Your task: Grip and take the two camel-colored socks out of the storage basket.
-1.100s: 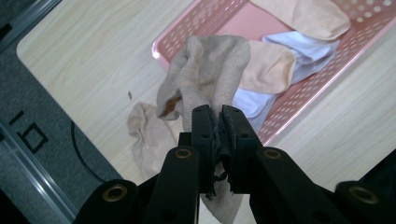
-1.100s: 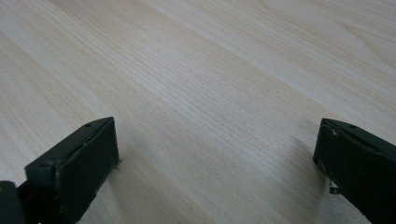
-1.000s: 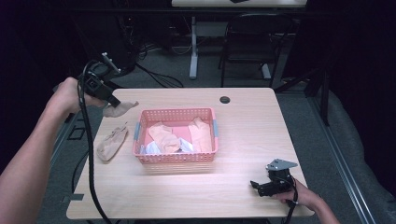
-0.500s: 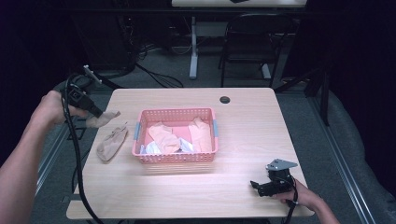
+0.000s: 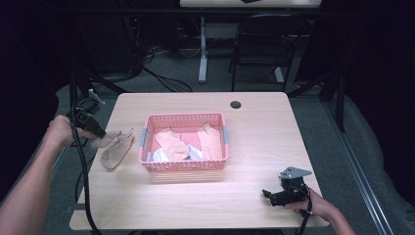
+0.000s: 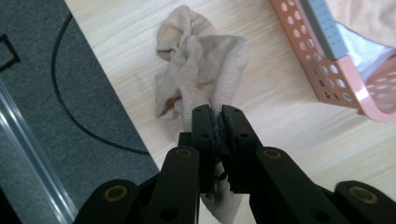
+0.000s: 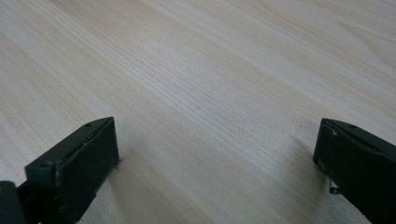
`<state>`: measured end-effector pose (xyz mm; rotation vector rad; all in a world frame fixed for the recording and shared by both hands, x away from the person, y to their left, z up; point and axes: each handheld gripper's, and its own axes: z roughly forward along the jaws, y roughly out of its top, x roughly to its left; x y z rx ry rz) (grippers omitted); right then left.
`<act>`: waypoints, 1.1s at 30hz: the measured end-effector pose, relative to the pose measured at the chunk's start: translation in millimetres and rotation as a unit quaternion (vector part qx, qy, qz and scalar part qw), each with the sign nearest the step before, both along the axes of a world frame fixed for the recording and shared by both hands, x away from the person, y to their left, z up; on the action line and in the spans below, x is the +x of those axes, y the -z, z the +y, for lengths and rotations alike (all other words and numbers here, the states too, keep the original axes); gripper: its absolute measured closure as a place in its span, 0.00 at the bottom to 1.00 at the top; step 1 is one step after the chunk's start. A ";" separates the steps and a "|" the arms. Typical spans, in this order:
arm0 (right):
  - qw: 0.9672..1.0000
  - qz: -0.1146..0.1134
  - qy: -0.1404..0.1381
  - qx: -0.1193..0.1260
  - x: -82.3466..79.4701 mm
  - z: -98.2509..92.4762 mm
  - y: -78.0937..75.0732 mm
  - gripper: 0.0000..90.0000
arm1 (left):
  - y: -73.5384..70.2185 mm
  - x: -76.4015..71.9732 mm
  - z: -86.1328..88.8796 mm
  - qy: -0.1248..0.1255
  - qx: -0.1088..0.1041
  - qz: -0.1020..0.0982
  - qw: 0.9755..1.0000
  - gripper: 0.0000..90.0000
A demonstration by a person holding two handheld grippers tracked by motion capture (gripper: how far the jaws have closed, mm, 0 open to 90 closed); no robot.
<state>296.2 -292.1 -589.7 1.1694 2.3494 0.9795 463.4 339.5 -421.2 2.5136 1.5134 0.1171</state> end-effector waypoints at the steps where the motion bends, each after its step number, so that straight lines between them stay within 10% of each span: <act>1: 1.000 0.000 0.000 0.000 0.0 0.0 -0.1 0.00 | 5.1 1.0 0.2 -0.002 0.003 0.003 1.000 0.93; 17: 1.000 0.001 -0.001 -0.003 0.2 -0.3 -0.3 0.00 | 81.3 8.5 -2.6 -0.042 -0.019 0.022 0.999 0.93; 25: 1.000 0.001 -0.001 -0.003 0.2 -0.3 -0.3 0.00 | 95.5 8.5 -2.4 -0.054 -0.026 0.018 0.998 0.91; 33: 1.000 0.000 0.001 0.000 0.0 0.1 0.0 0.00 | 83.1 -6.0 4.0 -0.079 -0.042 -0.048 0.995 0.44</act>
